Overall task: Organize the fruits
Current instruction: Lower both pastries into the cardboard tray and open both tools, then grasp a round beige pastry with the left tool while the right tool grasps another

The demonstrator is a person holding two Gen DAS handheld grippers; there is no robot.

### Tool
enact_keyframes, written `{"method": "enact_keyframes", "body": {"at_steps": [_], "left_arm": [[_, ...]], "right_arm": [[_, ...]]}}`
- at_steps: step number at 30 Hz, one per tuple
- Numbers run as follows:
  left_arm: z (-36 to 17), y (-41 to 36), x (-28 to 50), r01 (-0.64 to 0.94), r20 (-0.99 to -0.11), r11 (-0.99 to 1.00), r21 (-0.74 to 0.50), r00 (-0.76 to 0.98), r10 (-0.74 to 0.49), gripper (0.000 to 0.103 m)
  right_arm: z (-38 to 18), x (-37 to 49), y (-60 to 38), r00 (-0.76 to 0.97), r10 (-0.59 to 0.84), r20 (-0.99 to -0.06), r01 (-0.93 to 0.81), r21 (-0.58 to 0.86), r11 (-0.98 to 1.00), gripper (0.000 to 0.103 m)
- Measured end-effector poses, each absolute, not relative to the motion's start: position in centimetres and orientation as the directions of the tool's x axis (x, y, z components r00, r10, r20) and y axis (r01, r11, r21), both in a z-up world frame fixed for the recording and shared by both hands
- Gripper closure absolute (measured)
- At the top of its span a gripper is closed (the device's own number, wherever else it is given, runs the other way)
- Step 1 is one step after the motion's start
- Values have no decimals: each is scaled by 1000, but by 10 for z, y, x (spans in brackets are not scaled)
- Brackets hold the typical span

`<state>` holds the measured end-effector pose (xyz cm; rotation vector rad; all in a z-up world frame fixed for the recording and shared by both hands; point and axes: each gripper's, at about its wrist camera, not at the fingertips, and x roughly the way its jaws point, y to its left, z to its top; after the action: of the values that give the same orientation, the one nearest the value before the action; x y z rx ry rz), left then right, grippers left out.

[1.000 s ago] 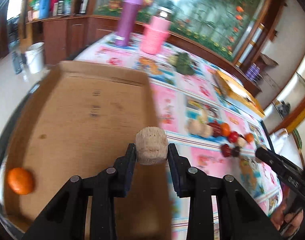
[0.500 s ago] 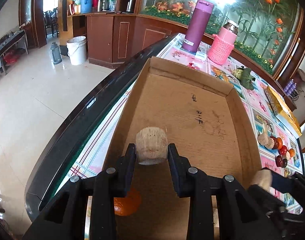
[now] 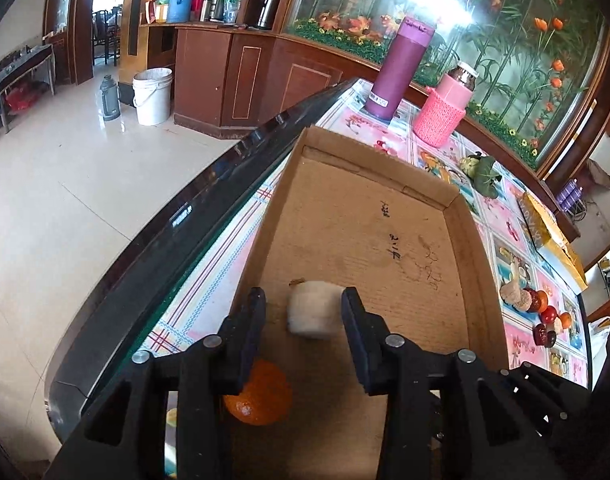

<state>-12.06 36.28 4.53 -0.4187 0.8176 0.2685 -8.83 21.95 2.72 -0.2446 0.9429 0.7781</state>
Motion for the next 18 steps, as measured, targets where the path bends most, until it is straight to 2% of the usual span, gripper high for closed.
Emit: {"method": "enact_keyframes", "body": {"at_steps": [1,3,6,10,13,18], "left_arm": [[49,362,-122,-388,-745,885,-256,663,75,58],[57,359,-127,-386,-733,886,-258,675,80,56],[70,351,-133,-375,-718,890,-261,691,81,50],[86,330,-139,-334,-695,909,-249,715,72,45],[95,305,-137,-277,-685,930,-242,727,38,40],[97,253,-125,-159,-696,962,-222,717,-42,39]], "right_arm": [[30,-89,217,350,495,-795,-691,138,710,51],[37,-90,211,362,509,-781,-687,145,712,47],[50,-95,197,387,529,-755,-681,153,716,45],[63,-103,166,432,540,-723,-664,150,732,36],[67,-107,129,464,534,-707,-630,160,760,35],[66,-99,46,530,467,-708,-514,170,841,35]]}}
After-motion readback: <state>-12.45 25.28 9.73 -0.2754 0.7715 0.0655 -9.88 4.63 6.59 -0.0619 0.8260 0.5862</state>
